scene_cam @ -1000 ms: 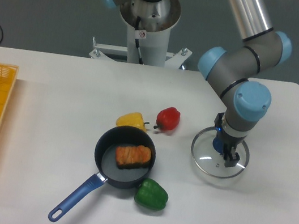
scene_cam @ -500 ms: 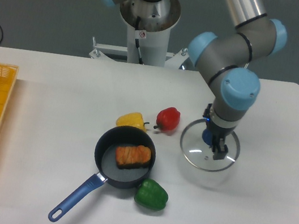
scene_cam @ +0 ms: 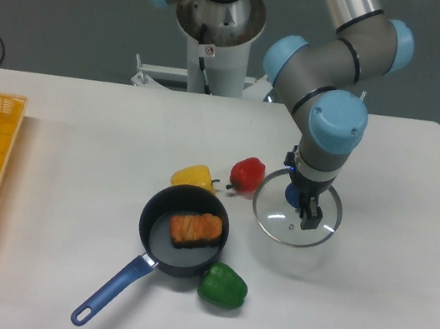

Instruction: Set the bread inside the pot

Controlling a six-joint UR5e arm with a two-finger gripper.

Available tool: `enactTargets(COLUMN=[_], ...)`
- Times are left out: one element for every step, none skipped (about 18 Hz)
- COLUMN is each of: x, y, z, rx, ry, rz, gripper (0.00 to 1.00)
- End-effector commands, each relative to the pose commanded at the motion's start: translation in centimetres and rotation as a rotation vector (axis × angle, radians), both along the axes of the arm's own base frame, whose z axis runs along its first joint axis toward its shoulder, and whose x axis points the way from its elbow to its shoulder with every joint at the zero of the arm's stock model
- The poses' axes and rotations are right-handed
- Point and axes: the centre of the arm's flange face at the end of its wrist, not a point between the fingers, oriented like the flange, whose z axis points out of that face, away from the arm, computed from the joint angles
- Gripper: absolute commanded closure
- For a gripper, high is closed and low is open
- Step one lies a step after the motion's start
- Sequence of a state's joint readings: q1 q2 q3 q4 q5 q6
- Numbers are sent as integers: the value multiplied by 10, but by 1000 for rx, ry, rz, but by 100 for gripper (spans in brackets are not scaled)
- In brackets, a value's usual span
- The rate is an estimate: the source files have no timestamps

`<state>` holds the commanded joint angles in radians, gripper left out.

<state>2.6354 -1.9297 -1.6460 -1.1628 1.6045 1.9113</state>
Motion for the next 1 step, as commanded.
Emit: enactTargets(x=[0], y=[0], z=[0], rx=[0], ry=[0], rz=[0], gripper=[40])
